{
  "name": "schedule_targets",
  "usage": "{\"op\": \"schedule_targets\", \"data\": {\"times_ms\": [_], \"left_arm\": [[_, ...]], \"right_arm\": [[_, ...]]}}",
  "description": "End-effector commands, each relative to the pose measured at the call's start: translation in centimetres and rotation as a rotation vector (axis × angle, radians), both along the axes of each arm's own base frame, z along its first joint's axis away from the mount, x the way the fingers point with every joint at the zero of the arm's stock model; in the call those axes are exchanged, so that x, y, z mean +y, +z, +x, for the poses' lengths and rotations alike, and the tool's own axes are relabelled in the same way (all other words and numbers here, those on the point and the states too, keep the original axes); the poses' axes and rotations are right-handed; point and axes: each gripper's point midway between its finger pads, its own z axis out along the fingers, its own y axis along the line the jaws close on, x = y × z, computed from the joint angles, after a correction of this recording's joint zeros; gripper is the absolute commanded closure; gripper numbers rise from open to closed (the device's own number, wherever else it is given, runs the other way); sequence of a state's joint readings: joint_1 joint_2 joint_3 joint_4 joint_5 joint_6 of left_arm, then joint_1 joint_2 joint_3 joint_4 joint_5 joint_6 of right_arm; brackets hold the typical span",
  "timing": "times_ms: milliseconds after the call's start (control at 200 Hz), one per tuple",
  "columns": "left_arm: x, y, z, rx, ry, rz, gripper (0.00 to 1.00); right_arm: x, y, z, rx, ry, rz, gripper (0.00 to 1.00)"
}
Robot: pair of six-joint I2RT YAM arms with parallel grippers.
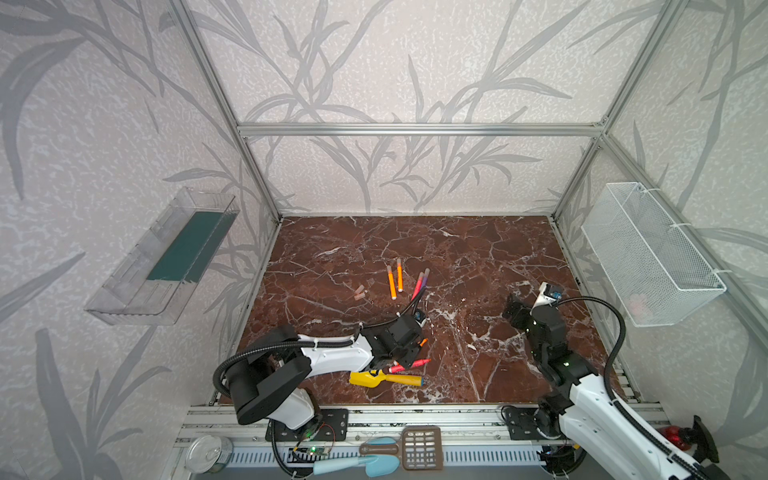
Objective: Insert the pens into the pen caps
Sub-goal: 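Grasp another uncapped orange marker with the left gripper, then lift the orange marker upright with the left gripper while the right gripper approaches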
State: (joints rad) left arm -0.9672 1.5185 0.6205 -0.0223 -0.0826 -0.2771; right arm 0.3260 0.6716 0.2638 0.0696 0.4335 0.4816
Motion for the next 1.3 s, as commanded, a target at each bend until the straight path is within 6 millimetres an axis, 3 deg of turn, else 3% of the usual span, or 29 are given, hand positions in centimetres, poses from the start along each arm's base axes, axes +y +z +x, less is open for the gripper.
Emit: {"op": "schedule_targets", "data": {"times_ms": [0, 240, 445, 570, 785, 1000, 1145, 1294], "left_arm": [[1.0, -0.9, 0.3, 0.0, 0.045, 0.058, 0.47], [2.2, -0.1, 1.7, -0.068, 0.147, 0.075, 0.79], [2.5, 0.6, 4.5, -0.072, 0.208, 0.084, 0.85], [2.8, 2.3, 6.9, -0.062, 0.254, 0.051, 0.92], [0.7, 7.9, 7.4, -0.133, 0.171, -0.088, 0.95], [-2.9, 12.5, 5.5, -0.184, 0.032, -0.382, 0.99], [-5.0, 13.9, 3.8, -0.205, -0.051, -0.471, 1.0], [-6.4, 14.1, 2.5, -0.211, -0.1, -0.509, 1.0]], "right_arm": [[-0.2, 0.1, -0.2, -0.02, -0.003, 0.008, 0.07], [-0.1, 0.0, -0.1, -0.016, -0.004, 0.008, 0.07], [-0.2, 0.0, 0.0, -0.009, -0.012, 0.005, 0.07], [0.1, -0.1, -0.1, 0.016, -0.007, 0.038, 0.08], [6.9, 0.4, 0.3, 0.026, 0.298, 0.291, 0.13], [14.1, 3.3, -0.9, -0.016, 0.537, 0.49, 0.14], [19.4, 5.4, -3.0, -0.051, 0.703, 0.505, 0.14], [21.7, 6.5, -3.9, -0.07, 0.776, 0.564, 0.18]]}}
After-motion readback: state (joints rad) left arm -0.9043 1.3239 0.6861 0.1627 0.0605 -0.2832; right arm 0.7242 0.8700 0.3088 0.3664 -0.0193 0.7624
